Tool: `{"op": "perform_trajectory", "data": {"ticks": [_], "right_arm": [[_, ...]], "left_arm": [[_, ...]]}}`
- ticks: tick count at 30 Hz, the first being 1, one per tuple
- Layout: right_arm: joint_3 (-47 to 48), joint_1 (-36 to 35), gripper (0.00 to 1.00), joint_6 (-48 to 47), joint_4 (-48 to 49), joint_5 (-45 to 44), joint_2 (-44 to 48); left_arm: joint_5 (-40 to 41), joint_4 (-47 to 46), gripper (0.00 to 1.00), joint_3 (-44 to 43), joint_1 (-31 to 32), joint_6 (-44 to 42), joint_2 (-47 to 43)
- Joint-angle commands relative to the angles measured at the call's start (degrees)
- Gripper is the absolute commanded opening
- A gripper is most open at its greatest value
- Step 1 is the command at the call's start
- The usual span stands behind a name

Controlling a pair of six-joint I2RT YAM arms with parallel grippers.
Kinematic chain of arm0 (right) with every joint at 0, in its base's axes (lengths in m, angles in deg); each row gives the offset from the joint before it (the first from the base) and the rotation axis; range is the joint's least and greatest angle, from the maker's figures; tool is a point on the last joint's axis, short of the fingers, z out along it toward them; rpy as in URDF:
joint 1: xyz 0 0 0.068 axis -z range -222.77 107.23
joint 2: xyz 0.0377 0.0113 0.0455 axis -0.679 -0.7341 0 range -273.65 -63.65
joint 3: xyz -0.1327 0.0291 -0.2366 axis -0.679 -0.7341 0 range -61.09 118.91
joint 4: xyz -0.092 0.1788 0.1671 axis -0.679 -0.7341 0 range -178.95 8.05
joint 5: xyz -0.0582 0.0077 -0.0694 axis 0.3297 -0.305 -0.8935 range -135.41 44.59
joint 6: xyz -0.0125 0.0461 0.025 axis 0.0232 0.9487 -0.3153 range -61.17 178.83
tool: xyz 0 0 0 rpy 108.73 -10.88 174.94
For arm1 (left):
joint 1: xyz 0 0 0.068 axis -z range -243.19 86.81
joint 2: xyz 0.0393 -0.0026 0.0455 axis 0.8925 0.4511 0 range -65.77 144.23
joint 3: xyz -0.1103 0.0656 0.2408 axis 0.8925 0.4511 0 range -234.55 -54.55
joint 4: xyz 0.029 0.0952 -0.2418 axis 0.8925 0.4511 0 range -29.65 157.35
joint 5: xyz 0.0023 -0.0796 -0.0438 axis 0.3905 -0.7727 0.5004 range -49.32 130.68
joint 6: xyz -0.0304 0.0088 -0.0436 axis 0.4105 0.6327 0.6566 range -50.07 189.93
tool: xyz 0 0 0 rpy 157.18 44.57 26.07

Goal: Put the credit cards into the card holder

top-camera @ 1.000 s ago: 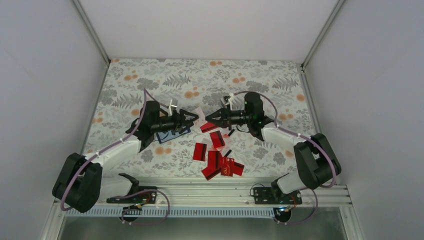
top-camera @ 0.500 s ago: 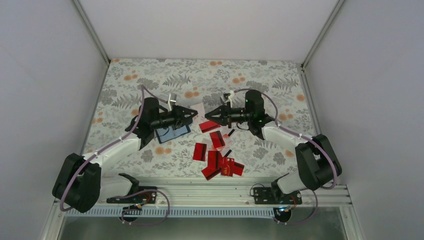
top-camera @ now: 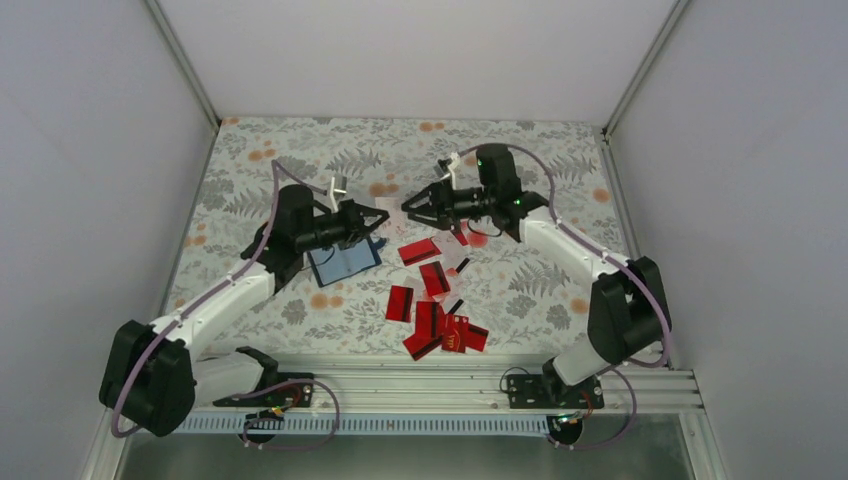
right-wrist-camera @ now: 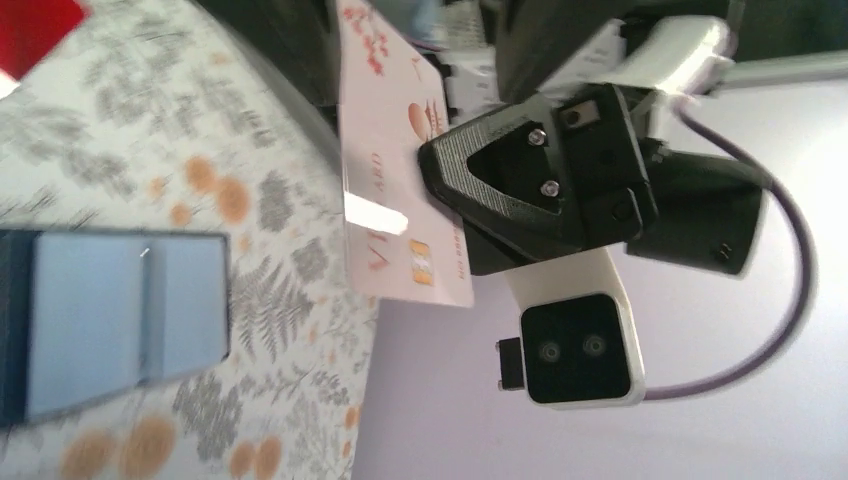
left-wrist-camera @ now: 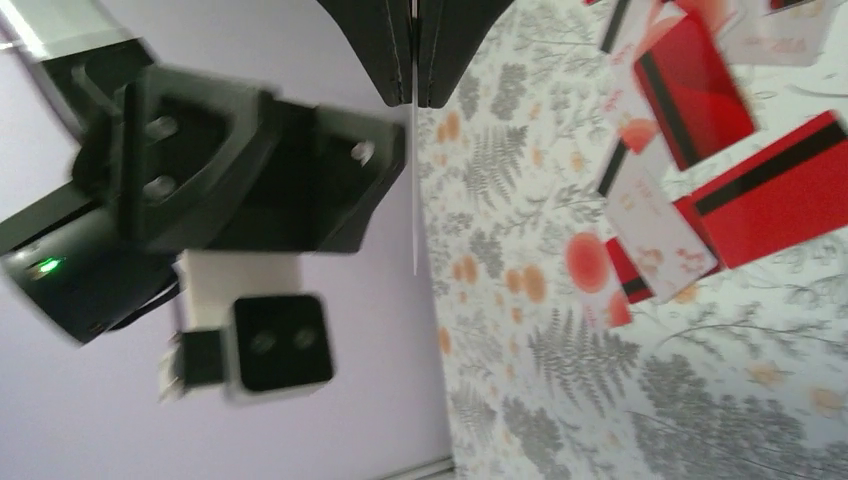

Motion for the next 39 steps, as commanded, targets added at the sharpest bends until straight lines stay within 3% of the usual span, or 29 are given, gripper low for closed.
{"op": "perform_trajectory", "data": {"ticks": [1, 8, 12, 18, 22, 39], "right_arm": [[6.06, 0.12, 0.46, -17.07, -16.83, -2.36, -2.02], [10.77, -3.08, 0.49, -24.41, -19.62, -3.06, -6.72], [13.86, -6.09, 0.49, -27.07, -19.76, -4.23, -12.76], [22.19, -10.24, 0.49, -31.24, -23.52, -9.39, -19.81], [24.97, -11.15, 0.49, -32.32, -24.16, -11.49, -24.07], [35.09, -11.86, 0.45, -34.36, -27.80, -9.15, -37.07]], "left_arm": [[5.68, 18.81, 0.02, -2.92, -0.48, -9.20, -3.75], [8.60, 39.32, 0.02, -3.15, -8.02, -20.25, -10.30], [6.81, 45.38, 0.02, -1.19, -11.92, -29.19, -11.22], [-4.33, 43.63, 0.02, 4.20, -21.77, -38.40, -8.87], [-6.85, 41.97, 0.02, 4.85, -25.54, -42.57, -4.86], [-10.06, 30.87, 0.02, 4.89, -27.81, -44.00, 11.45]]}}
